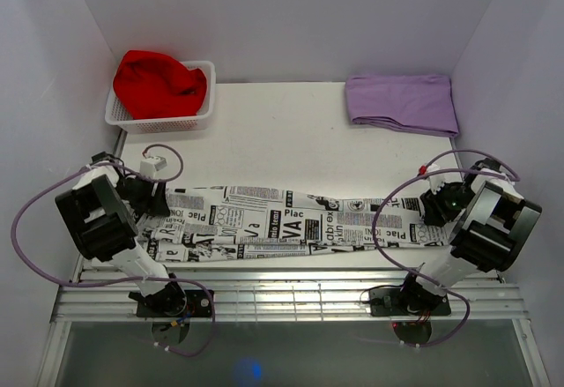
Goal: Fold and stack the trousers
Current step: Fold the trousers
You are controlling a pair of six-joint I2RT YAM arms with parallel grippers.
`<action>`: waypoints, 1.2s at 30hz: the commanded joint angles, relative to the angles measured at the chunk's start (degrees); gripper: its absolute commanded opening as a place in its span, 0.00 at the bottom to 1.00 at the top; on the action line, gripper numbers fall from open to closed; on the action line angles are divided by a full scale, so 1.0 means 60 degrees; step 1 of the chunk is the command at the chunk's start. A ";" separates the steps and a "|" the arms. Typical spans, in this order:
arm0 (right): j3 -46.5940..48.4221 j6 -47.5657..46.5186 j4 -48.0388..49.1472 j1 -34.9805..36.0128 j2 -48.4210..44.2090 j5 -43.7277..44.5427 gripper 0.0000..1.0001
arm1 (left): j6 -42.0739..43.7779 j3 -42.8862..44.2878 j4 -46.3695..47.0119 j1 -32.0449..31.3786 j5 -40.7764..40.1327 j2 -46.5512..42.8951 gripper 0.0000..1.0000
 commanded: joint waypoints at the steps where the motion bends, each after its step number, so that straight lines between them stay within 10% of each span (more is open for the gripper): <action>1: 0.0726 0.1601 0.0952 0.0015 0.0698 0.0264 0.54 | -0.2155 0.1138 0.1803 -0.0162 -0.1058 0.1841 0.68; 12: 0.3229 0.3989 -0.0861 -0.0481 0.0187 0.0276 0.71 | -0.1911 0.2539 0.1510 -0.0133 -0.1777 0.2329 0.69; 36: 0.1386 0.6950 -0.2402 -0.1670 0.0728 0.0235 0.54 | -0.1911 0.1733 0.1217 -0.0133 -0.1175 0.1273 0.74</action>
